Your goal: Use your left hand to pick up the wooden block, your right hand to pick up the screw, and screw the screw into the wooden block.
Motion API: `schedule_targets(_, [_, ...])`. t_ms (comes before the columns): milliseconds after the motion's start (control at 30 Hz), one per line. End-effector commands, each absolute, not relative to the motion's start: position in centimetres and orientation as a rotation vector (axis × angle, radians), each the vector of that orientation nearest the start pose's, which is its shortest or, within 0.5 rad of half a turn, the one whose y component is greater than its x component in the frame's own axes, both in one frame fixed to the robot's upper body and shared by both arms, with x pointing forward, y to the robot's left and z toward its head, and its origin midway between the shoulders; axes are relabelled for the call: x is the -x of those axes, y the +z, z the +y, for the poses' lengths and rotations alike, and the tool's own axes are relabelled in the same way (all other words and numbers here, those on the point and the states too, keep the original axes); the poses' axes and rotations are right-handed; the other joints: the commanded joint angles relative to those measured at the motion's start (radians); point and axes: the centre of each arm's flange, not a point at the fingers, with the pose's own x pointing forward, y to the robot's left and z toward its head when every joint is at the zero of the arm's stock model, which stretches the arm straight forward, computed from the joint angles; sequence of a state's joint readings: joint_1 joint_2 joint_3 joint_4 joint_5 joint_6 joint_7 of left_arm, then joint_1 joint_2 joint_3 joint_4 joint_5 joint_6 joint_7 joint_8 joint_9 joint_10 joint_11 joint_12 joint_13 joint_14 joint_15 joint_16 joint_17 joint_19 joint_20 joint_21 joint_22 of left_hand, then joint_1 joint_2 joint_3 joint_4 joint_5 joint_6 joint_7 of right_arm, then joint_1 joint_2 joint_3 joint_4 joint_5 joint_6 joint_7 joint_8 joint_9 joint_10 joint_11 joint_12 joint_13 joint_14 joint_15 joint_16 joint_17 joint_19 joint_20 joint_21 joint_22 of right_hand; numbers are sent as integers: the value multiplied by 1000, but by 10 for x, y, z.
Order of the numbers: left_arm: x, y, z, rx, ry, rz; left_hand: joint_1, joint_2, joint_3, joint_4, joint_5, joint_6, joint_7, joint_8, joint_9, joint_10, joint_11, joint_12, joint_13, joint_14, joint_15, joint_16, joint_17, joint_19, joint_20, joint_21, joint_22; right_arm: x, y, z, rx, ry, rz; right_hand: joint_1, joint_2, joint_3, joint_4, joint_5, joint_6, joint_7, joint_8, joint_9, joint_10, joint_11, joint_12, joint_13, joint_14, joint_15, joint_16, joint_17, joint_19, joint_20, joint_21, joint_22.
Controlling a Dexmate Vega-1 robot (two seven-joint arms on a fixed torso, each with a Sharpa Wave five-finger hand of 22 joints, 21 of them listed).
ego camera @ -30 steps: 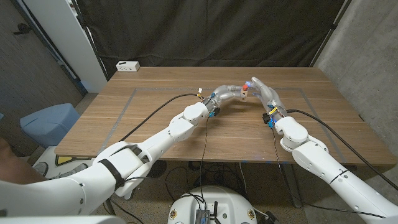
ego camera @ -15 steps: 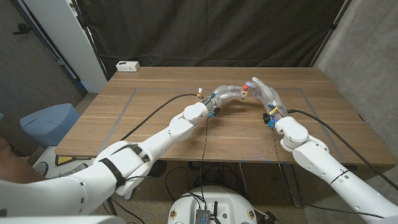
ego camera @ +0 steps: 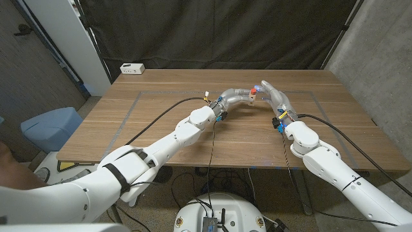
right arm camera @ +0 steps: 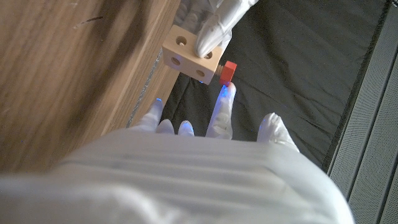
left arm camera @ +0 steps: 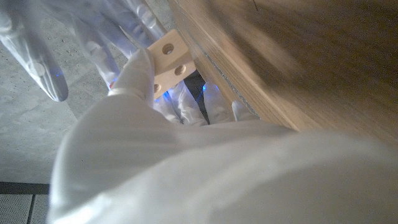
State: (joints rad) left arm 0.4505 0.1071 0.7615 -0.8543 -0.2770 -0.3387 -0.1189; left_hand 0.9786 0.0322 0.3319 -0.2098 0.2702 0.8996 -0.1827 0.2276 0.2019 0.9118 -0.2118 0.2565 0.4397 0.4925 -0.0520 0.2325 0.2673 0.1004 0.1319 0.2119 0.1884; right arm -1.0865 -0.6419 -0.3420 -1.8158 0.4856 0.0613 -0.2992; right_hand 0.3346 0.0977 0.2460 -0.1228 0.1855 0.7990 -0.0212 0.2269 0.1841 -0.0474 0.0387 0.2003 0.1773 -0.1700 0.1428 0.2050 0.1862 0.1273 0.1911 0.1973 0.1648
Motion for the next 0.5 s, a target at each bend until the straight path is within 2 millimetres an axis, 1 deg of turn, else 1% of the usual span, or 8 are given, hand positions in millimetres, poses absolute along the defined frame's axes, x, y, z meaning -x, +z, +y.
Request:
schedule_targets(33, [-687, 1, 11, -363, -607, -593, -70, 86, 62, 54, 4, 37, 20, 4, 6, 11, -3, 21, 157, 8, -56, 6, 1, 6, 0, 8, 2, -568, -33, -250, 93, 97, -590, 1, 10, 2, -8, 3, 16, 5, 4, 3, 7, 1, 7, 1, -6, 1, 7, 2, 7, 1, 3, 4])
schedule_targets(400, [-688, 1, 11, -363, -604, -591, -71, 87, 63, 55, 4, 38, 21, 5, 6, 10, -3, 21, 157, 8, -54, 6, 1, 6, 4, 8, 2, -566, -33, -252, 98, 94, -583, 1, 10, 4, -10, 3, 40, 10, 8, 4, 18, 2, 7, 1, 1, 2, 7, 2, 14, 2, 2, 4])
schedule_targets(500, [-688, 1, 10, -361, -607, -588, -71, 87, 63, 55, 4, 38, 20, 5, 6, 10, -3, 22, 157, 8, -54, 6, 1, 6, 3, 8, 2, -565, -33, -252, 100, 94, -582, 1, 10, 5, -11, 3, 49, 15, 9, 5, 26, 3, 8, 1, 2, 2, 6, 2, 17, 3, 1, 4])
